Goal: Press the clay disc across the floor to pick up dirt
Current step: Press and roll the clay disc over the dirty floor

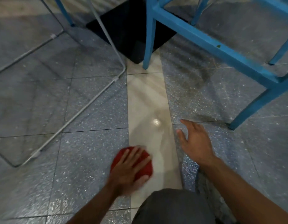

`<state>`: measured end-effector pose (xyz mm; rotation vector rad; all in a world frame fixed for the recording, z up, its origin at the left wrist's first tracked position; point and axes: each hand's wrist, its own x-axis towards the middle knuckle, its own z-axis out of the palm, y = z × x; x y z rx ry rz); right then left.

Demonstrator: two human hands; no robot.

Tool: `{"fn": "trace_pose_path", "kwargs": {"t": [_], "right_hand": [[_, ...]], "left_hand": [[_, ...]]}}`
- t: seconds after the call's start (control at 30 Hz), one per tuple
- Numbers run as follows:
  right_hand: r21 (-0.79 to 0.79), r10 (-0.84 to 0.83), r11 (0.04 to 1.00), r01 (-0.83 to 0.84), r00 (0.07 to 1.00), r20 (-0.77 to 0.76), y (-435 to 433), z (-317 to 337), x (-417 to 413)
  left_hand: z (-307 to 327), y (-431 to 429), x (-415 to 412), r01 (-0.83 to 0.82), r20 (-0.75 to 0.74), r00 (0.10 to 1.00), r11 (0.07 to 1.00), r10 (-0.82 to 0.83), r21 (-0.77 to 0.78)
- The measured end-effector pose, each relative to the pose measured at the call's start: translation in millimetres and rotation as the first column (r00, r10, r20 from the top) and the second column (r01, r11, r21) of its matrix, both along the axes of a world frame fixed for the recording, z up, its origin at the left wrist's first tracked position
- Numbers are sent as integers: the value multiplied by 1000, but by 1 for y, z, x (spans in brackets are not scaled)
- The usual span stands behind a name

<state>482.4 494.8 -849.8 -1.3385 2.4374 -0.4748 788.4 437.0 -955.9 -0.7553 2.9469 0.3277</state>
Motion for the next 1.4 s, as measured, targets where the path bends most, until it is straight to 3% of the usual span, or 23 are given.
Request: {"fn": "trace_pose_path", "kwargs": {"t": [0.13,0.23,0.3,0.37,0.5,0.57,0.63,0.73,0.9,0.97,1.07,1.1,1.13,1.2,1.27,1.33,1.4], "right_hand": [[6,77,997,-77,997,16,-19,6,23],[54,169,984,-171,985,37,-35,11,39],[121,235,963,-241,970,59,-44,14,50],[166,282,941,-295,954,100,-52,18,59],[209,342,910,-358,933,112,-65,21,70],[239,371,891,-387,922,107,-69,22,78],[261,400,872,-414,910,105,-74,21,87],[292,445,838,-461,887,124,-79,23,106],[296,555,763,-574,817,155,-107,24,150],[290,595,732,-617,786,169,-119,23,170],[264,662,673,-691,722,203,-141,25,204],[258,681,649,-715,698,222,-146,27,214],[258,693,629,-733,679,242,-149,31,224],[282,713,580,-764,644,276,-152,42,239],[326,738,509,-796,599,311,-144,57,250],[366,721,457,-811,578,382,-129,78,260],[382,672,432,-817,574,468,-112,104,268]], "left_hand": [[-6,-55,50,-417,36,908,909,417,7],[-10,-66,15,-715,-20,699,700,714,6],[-7,-55,-13,-804,-33,592,593,805,32],[-9,-26,-20,-741,-24,670,670,742,44],[-15,53,41,-360,-43,932,933,361,21],[-11,84,95,-294,2,956,956,294,-13],[-4,92,144,-415,-4,910,910,415,23],[0,70,183,-698,-2,715,714,699,53],[0,-1,140,-963,-11,244,244,970,115],[3,-21,126,-967,12,213,209,977,146],[2,-23,121,-927,2,319,311,948,209],[6,-19,121,-919,3,311,300,950,256],[7,-18,121,-917,11,273,257,962,304],[21,-13,126,-926,90,97,57,991,373],[53,-1,129,-823,134,-121,-175,984,541],[105,17,130,-505,234,-303,-363,924,783],[159,31,135,-128,382,-489,-498,784,858]]}}
